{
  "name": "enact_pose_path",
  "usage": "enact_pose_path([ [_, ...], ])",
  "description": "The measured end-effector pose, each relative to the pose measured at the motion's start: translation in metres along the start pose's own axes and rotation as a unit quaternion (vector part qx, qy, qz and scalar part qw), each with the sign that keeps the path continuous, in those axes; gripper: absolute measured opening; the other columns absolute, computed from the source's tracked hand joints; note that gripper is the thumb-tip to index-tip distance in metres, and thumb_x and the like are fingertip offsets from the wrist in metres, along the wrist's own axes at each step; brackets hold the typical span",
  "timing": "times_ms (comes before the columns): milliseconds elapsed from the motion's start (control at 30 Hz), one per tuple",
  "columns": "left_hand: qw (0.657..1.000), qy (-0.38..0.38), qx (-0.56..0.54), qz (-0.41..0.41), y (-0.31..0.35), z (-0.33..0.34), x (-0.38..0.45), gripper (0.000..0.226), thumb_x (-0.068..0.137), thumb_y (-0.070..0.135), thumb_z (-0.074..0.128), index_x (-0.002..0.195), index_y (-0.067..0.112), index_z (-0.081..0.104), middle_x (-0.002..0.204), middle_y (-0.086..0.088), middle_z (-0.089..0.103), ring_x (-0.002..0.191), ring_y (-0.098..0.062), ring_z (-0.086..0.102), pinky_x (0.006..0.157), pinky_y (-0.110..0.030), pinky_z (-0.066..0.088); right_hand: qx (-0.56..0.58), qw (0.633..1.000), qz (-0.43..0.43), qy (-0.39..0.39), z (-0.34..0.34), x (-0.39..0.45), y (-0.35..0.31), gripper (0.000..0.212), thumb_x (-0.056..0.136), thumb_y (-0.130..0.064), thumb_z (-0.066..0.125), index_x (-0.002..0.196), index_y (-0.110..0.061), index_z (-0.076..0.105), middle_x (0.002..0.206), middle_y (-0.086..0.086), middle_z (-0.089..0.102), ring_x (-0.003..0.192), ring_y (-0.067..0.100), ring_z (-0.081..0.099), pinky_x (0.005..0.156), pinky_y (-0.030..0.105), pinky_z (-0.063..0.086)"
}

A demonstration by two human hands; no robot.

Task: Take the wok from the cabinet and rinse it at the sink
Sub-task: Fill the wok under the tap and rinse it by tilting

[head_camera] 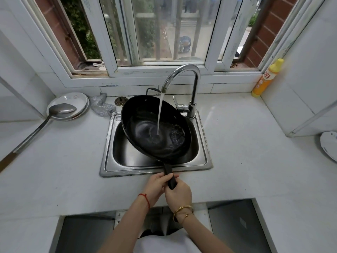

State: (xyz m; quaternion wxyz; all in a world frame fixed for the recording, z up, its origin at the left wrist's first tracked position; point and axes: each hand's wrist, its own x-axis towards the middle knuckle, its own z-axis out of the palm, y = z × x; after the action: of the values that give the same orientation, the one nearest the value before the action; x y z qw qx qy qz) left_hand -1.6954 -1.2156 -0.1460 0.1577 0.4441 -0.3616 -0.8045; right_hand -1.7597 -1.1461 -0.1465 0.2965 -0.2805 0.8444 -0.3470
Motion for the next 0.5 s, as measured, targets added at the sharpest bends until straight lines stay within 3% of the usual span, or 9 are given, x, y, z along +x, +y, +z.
enact_pose_path([
  [200,1.000,0.003,-0.002,-0.001,0.003,-0.008,0.000,0.026,0.090,0.010,0.061,0.110,-0.005,0.068,0.114,-0.022,0.069,0.105,-0.025,0.067,0.081,-0.024,0.055,0.057,0.994,0.083,-0.046,0.008,0.003,-0.005,0.015,0.079,-0.028,0.062,0.090,-0.019,0.066,0.071,0.003,0.069,0.062,0.021,0.068,0.060,0.037,0.061],
  [267,1.000,0.006,-0.012,-0.007,0.005,-0.011,0.000,0.024,0.090,0.007,0.060,0.109,-0.005,0.067,0.114,-0.023,0.068,0.103,-0.025,0.067,0.081,-0.025,0.056,0.100,0.984,0.122,-0.084,0.008,0.006,-0.008,0.006,0.082,-0.020,0.062,0.082,-0.015,0.063,0.064,0.006,0.066,0.050,0.020,0.065,0.050,0.033,0.059],
  [367,1.000,0.013,-0.011,-0.011,0.007,-0.017,-0.001,0.019,0.091,0.004,0.058,0.105,-0.004,0.068,0.115,-0.025,0.067,0.097,-0.024,0.068,0.082,-0.027,0.057,0.170,0.958,0.172,-0.155,0.006,0.010,-0.014,0.009,0.082,-0.008,0.060,0.073,-0.006,0.059,0.052,0.008,0.055,0.040,0.018,0.054,0.042,0.026,0.049],
  [433,1.000,0.014,-0.005,-0.016,0.007,-0.020,-0.003,0.020,0.091,0.004,0.056,0.105,-0.005,0.068,0.113,-0.025,0.067,0.092,-0.023,0.069,0.080,-0.028,0.056,0.210,0.935,0.205,-0.199,0.009,0.013,-0.015,0.002,0.081,-0.004,0.057,0.080,-0.002,0.057,0.047,0.006,0.050,0.036,0.016,0.050,0.039,0.023,0.045],
  [500,1.000,0.009,0.005,-0.028,0.007,-0.023,-0.005,0.023,0.093,0.004,0.054,0.108,-0.009,0.065,0.108,-0.024,0.067,0.073,-0.017,0.070,0.066,-0.024,0.057,0.235,0.917,0.226,-0.229,0.012,0.015,-0.012,0.010,0.081,-0.003,0.055,0.090,-0.004,0.054,0.044,0.004,0.048,0.036,0.015,0.048,0.039,0.022,0.045],
])
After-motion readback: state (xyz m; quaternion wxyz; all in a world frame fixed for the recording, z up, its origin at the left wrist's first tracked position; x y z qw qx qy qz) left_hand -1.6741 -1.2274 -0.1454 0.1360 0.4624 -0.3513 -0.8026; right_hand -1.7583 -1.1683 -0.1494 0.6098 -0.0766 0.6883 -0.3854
